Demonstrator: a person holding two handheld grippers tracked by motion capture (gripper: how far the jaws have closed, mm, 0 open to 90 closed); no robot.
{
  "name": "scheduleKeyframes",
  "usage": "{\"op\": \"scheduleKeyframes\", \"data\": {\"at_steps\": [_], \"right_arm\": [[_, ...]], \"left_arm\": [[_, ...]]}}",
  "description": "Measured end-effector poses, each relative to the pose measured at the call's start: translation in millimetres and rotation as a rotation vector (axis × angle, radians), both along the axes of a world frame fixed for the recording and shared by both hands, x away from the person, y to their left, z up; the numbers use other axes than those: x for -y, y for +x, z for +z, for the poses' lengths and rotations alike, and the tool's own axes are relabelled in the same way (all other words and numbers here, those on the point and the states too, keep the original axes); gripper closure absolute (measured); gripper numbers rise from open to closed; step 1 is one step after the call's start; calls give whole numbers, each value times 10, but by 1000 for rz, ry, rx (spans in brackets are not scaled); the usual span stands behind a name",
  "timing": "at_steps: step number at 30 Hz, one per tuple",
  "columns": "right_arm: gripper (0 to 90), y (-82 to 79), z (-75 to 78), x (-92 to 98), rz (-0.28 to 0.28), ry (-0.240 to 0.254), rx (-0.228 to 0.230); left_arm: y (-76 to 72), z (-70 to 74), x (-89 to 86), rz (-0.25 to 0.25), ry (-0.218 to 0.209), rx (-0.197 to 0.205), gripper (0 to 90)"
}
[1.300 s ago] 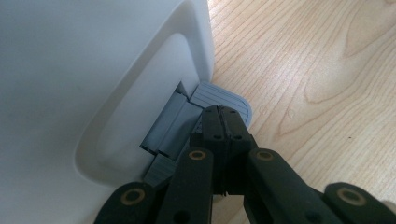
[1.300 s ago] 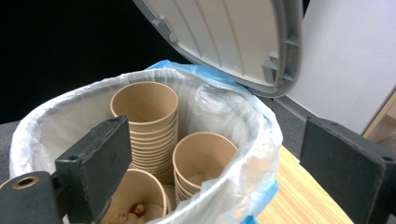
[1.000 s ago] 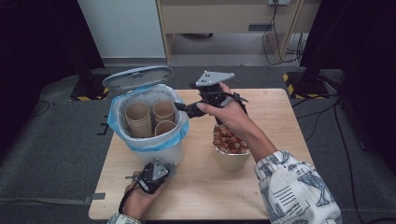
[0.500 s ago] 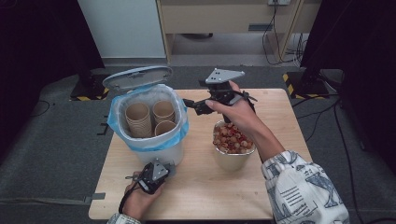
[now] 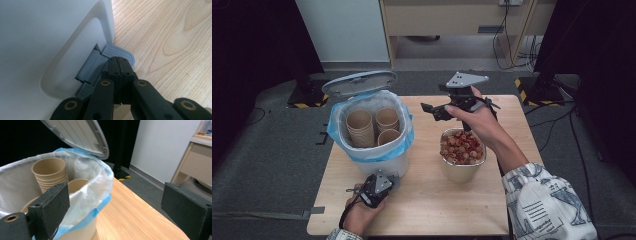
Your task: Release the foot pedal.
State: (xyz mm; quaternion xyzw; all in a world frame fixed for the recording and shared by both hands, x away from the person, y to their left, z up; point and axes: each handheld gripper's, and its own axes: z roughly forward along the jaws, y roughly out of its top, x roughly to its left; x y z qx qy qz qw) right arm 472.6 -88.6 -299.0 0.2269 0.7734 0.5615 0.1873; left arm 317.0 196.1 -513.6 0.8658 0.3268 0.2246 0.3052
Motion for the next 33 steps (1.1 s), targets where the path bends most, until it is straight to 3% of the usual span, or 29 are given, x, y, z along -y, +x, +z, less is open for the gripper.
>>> {"op": "scheduleKeyframes", "data": {"at_steps": [8,12,16,26,33], "right_arm": [[85,32,-91,309,-58,-7,-13],[85,43,-144,467,-88,-14,-17],[85,54,-188,628,-122,-21,-22],[84,64,-256,842,-164,-31,-31],[83,67,-265,915,-180,-28,-34]], "left_arm": [[-71,52,-24,12,-19,11,808],[-186,116,-72,14,-72,6,724],[-239,144,-170,39,-115,-30,662],[-257,170,-304,101,-186,-49,487],[-257,179,-429,164,-208,-60,374]]}}
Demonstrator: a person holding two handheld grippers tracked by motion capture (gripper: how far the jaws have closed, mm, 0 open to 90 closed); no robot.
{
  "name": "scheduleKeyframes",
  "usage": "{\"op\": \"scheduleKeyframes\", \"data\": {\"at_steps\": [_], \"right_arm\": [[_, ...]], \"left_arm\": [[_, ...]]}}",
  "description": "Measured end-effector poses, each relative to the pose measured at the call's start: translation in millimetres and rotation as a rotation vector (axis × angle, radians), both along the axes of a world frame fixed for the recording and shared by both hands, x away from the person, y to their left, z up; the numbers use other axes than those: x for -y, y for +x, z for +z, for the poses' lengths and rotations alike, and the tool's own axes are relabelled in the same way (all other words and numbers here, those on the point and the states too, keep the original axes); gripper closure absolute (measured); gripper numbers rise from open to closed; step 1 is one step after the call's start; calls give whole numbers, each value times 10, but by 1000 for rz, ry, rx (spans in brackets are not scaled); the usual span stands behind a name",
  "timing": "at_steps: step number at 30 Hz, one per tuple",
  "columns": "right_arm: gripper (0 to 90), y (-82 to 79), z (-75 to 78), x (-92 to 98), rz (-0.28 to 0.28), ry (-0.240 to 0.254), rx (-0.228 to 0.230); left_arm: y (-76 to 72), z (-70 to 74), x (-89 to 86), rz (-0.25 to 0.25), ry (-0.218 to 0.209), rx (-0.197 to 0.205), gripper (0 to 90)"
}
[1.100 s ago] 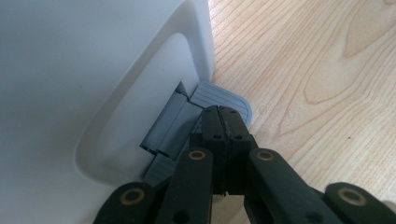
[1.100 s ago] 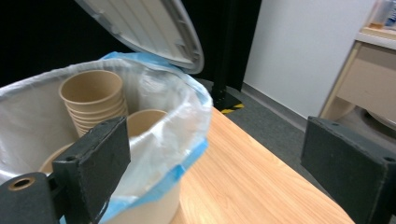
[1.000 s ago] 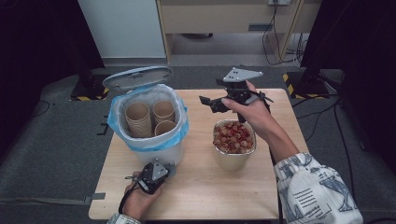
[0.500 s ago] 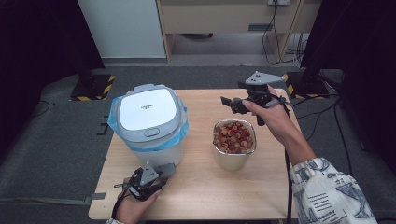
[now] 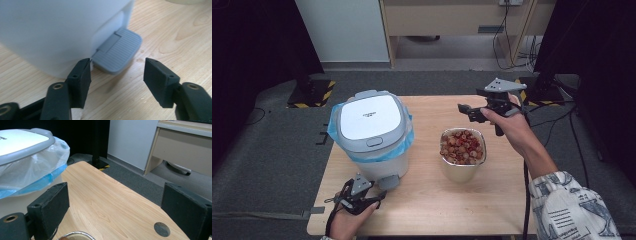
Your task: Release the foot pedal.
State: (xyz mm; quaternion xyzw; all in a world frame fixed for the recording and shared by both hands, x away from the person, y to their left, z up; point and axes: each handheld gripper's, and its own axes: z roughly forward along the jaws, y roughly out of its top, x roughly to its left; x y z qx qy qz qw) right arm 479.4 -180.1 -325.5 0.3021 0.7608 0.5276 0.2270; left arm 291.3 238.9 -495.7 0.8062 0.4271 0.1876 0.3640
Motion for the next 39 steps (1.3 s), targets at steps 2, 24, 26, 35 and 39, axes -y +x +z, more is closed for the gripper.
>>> {"op": "scheduleKeyframes", "data": {"at_steps": [2,24,26,35,39], "right_arm": [[83,-1,-1,25,-5,-1,0],[74,-93,-152,520,-127,-11,-13],[75,-111,-200,578,-143,-14,-21],[77,-274,-581,846,-231,-62,-71],[77,-367,-765,949,-250,-59,-94]], "left_arm": [[-8,8,-47,12,-10,1,360],[69,-52,-406,150,-33,6,165],[75,-59,-437,162,-35,11,158],[93,-76,-504,193,-14,28,136],[101,-82,-528,201,-12,32,133]]}}
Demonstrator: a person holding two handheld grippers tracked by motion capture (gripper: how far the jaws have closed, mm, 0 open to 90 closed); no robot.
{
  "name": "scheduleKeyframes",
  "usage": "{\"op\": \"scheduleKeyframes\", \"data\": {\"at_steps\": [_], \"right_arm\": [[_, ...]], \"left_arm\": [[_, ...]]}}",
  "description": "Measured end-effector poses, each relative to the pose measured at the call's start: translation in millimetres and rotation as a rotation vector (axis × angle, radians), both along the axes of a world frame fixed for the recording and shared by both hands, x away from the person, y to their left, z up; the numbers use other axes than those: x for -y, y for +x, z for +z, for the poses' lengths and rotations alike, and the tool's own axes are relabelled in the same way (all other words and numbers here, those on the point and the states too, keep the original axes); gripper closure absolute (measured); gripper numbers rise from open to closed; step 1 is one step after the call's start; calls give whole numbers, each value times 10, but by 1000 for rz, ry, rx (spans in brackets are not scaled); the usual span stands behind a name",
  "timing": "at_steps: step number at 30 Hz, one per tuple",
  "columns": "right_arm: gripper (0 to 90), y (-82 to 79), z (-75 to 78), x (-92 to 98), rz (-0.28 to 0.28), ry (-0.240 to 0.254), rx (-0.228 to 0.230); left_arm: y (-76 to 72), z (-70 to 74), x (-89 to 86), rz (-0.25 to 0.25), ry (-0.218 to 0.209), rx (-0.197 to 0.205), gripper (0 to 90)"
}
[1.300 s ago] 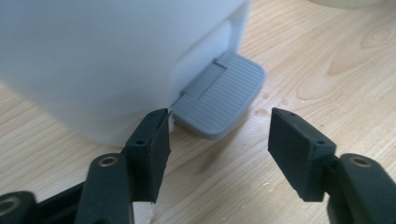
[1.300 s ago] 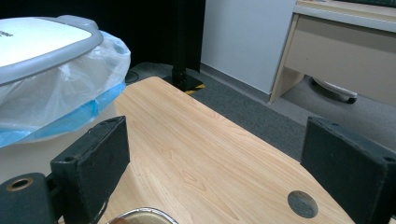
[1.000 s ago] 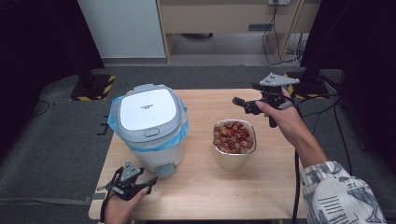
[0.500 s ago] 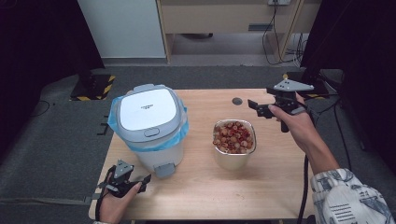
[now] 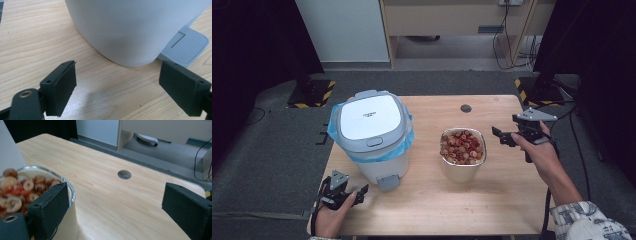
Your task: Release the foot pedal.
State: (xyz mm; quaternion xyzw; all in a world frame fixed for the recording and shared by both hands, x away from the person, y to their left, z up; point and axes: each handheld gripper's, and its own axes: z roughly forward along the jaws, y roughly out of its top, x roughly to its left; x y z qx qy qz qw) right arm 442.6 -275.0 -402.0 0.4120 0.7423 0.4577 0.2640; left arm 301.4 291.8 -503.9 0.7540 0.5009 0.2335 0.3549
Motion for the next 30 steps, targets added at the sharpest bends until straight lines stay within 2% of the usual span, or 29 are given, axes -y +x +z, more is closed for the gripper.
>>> {"op": "scheduleKeyframes", "data": {"at_steps": [7,10,11,19,20,21,24,30], "right_arm": [[82,-147,-294,155,-38,23,-35],[82,-180,-368,179,-40,20,-44],[82,-215,-441,197,-43,17,-60],[82,-321,-741,233,-51,-12,-116],[82,-321,-741,233,-51,-12,-116],[82,-333,-817,230,-46,-20,-139],[81,-331,-909,220,-43,-28,-175],[80,-240,-1051,215,-82,-45,-217]], "left_arm": [[14,-15,-72,17,-2,-3,125],[17,-21,-85,20,-3,-8,125],[20,-28,-91,21,-2,-10,125],[32,-47,-94,23,7,-20,125],[32,-47,-94,23,7,-20,125],[35,-50,-97,25,9,-22,125],[59,-76,-108,35,14,-32,125],[147,-140,-148,50,29,-55,125]]}}
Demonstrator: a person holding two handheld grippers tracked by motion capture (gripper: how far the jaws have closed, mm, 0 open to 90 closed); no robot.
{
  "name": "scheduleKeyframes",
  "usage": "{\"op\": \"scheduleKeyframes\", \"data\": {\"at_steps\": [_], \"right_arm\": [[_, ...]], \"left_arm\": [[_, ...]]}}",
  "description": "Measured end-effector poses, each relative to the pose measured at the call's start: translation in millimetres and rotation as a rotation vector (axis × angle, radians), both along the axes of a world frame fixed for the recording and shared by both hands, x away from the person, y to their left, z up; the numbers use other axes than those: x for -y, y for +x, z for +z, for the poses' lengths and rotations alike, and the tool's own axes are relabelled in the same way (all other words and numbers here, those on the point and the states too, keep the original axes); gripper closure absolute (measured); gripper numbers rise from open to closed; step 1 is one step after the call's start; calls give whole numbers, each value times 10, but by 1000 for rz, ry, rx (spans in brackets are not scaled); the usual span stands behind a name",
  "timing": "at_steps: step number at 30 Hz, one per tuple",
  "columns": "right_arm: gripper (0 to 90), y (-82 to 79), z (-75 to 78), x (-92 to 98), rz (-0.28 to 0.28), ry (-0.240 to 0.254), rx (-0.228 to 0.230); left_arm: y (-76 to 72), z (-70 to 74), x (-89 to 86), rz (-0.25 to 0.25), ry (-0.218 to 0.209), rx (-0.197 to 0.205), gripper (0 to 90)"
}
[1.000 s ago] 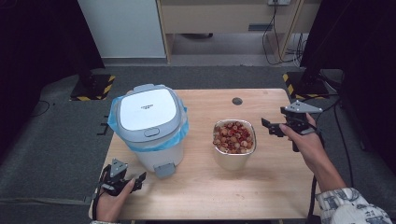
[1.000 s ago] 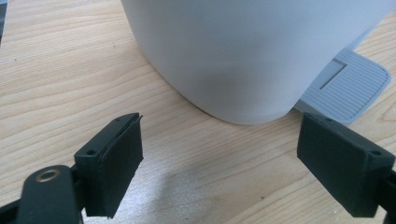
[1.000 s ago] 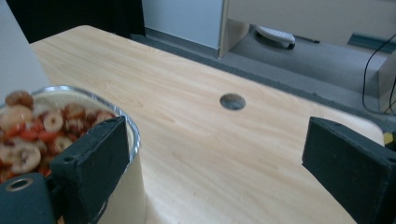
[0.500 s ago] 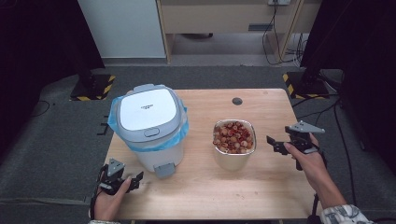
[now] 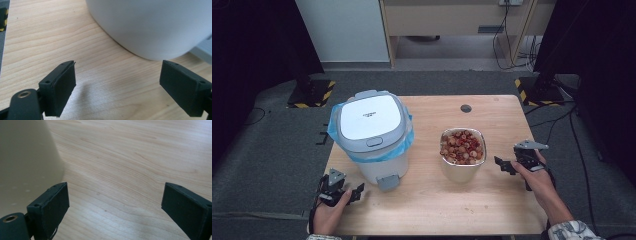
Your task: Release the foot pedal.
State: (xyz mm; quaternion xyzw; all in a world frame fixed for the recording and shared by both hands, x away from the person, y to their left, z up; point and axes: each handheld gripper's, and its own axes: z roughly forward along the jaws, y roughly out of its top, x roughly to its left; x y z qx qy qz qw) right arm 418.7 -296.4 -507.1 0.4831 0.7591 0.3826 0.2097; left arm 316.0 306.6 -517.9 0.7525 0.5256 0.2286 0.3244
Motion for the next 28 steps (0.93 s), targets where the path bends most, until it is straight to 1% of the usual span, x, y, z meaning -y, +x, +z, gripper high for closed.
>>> {"op": "scheduleKeyframes", "data": {"at_steps": [3,4,5,6,8,9,11,12,14,16,17,18,24,26,28], "right_arm": [[80,69,-61,32,-45,0,-8],[80,69,-61,32,-45,0,-8],[80,106,-102,54,-74,-5,-14],[79,116,-118,58,-78,-9,-20],[76,138,-161,57,-90,-15,-43],[75,147,-183,55,-92,-27,-46],[74,160,-218,42,-98,-36,-56],[72,168,-240,29,-101,-32,-67],[70,179,-268,11,-102,-42,-76],[63,186,-305,-25,-104,-65,-94],[58,180,-319,-42,-102,-85,-79],[57,178,-321,-48,-93,-90,-76],[50,135,-321,-89,-68,-89,-80],[47,124,-321,-94,-75,-91,-78],[34,116,-322,-103,-97,-91,-83]], "left_arm": [[40,-34,-9,-3,11,-10,125],[40,-34,-9,-3,11,-10,125],[51,-48,-13,-4,16,-15,125],[66,-69,-25,-1,24,-24,124],[86,-92,-45,7,21,-27,122],[96,-102,-53,11,19,-31,119],[126,-135,-69,12,14,-43,115],[136,-149,-71,7,15,-40,109],[150,-161,-73,1,12,-32,86],[155,-170,-76,-1,11,-25,75],[155,-174,-77,-2,10,-21,70],[154,-176,-79,-2,9,-20,66],[153,-177,-75,-3,10,-21,62],[154,-177,-73,-4,11,-22,57],[154,-177,-73,-5,11,-23,55]]}}
